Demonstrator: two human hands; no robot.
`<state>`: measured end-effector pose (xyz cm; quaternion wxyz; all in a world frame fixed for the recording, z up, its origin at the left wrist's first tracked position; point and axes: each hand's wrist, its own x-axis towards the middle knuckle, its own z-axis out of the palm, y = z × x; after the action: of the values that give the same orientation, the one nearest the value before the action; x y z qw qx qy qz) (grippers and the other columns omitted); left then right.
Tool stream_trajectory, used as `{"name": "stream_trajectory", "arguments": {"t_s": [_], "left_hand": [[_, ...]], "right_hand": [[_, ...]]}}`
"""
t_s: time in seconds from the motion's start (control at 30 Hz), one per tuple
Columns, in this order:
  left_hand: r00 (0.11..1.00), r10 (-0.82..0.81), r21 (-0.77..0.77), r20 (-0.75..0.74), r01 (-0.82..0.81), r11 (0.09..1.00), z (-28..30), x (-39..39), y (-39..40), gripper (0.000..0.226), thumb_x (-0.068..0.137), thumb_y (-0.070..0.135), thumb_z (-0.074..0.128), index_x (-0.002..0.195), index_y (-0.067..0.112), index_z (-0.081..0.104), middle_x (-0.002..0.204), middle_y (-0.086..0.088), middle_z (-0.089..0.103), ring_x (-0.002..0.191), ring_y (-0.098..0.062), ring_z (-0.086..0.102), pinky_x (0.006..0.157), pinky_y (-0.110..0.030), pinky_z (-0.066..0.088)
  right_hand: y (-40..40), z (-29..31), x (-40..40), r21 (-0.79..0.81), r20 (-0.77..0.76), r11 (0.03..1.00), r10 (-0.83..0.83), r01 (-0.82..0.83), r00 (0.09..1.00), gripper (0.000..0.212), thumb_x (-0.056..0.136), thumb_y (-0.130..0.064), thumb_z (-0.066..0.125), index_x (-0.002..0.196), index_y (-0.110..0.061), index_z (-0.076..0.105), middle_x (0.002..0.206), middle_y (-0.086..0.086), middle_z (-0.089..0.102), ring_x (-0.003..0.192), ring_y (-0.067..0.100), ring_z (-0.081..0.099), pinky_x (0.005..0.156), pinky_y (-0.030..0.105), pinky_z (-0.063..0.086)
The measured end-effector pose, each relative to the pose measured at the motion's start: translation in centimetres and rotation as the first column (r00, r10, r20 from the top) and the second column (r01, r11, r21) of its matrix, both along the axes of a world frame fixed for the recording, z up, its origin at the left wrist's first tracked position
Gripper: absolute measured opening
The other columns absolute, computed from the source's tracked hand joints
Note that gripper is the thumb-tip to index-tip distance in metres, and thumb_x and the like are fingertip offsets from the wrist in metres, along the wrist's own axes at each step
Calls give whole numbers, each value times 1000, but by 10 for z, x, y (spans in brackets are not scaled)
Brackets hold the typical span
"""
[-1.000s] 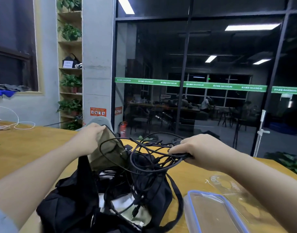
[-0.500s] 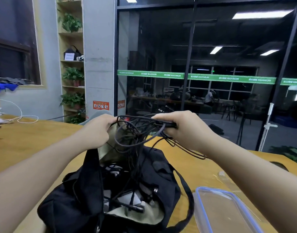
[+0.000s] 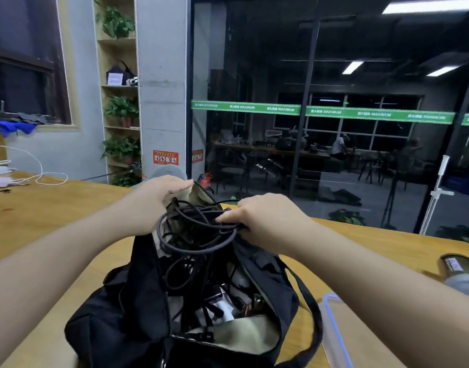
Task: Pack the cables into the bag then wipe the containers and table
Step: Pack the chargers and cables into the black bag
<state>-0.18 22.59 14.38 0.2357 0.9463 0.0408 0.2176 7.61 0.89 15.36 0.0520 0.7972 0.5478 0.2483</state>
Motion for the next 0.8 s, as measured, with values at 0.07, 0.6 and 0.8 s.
{"name": "stream_trajectory", "arguments": {"t_s": [0.07, 0.6, 0.8], "left_hand": [[999, 10, 88, 35, -13, 996, -1, -5, 2, 68, 82, -19, 43, 136, 23, 46, 137, 8, 43, 133, -9, 33, 110, -24, 25], [983, -128, -19, 134, 131, 991, -28, 20, -30, 86, 68, -23, 32, 126, 40, 43, 95, 8, 49, 77, -10, 44, 75, -17, 40], [935, -68, -224, 349, 153, 963, -17, 27, -30, 88, 58, -28, 30, 106, 42, 52, 98, 13, 54, 67, -10, 47, 63, -15, 41]], "right_hand": [[-3, -1, 9, -31, 68, 998, -53, 55, 996, 53, 96, -12, 42, 138, -45, 41, 113, 0, 59, 100, 27, 59, 67, 30, 38], [38, -32, 23, -16, -54, 951, -310, 309, 949, 18, 86, 1, 49, 98, -13, 51, 93, 8, 59, 91, 31, 62, 52, 31, 31], [46, -57, 8, 220, -234, 973, -18, 71, 972, 32, 88, -15, 54, 109, -10, 30, 77, 4, 46, 64, 33, 49, 45, 35, 30]]}}
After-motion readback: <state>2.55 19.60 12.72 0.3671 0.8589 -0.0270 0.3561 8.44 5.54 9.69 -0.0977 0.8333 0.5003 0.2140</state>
